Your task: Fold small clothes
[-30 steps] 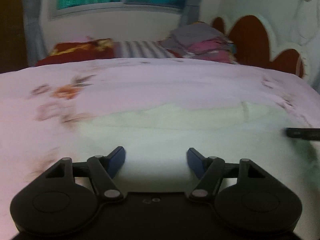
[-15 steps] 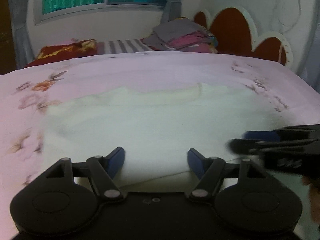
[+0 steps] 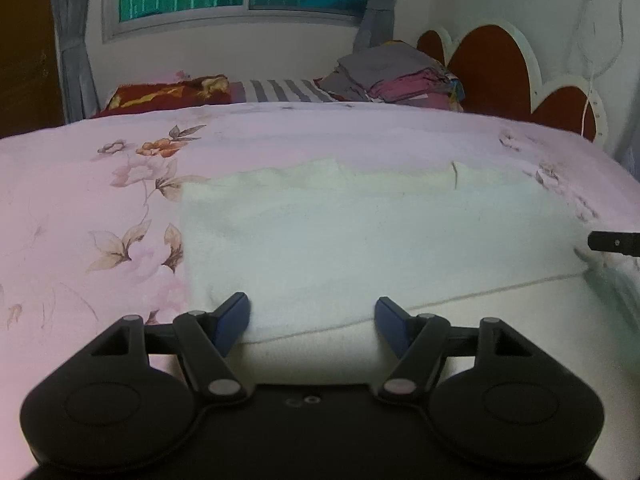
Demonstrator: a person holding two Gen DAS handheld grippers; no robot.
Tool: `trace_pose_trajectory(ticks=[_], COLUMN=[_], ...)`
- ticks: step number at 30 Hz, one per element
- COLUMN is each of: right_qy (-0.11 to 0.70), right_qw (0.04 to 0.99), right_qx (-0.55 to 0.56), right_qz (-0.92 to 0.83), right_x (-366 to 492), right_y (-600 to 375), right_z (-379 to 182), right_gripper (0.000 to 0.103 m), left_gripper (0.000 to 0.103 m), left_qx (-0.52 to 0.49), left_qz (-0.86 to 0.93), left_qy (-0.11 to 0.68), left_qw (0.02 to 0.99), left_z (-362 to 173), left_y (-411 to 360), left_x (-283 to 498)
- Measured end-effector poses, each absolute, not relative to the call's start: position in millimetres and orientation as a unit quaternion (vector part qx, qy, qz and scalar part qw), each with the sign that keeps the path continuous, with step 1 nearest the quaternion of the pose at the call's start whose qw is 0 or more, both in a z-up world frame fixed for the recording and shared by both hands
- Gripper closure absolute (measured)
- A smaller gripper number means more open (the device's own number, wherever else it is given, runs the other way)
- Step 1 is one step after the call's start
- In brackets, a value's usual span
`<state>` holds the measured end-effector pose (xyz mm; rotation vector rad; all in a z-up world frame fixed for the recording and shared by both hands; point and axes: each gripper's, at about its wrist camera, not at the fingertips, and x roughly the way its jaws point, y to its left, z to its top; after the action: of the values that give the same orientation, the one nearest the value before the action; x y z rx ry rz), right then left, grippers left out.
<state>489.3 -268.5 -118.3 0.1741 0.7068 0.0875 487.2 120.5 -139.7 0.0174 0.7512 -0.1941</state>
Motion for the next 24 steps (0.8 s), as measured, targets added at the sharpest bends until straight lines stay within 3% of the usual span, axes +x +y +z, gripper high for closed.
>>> trace_pose_trajectory(ticks=[4, 24], right_qy=[0.391, 0.394], right_qw=[0.918, 0.914], right_qx=[0.052, 0.099], right_qz=[0.03, -0.01], right_x=[496, 460], right_y=[-256, -263], right_z=[-141, -125], right_gripper=[0.065, 0.065], left_gripper=[0.034, 0.033], left_qx=[0.018, -0.003], left_qz=[-0.1, -0.121], left_qy=[0.37, 0.374], left_qw=[0.923, 0.919], left_z=[-140, -141], left_y=[121, 140], left_x=[487, 468])
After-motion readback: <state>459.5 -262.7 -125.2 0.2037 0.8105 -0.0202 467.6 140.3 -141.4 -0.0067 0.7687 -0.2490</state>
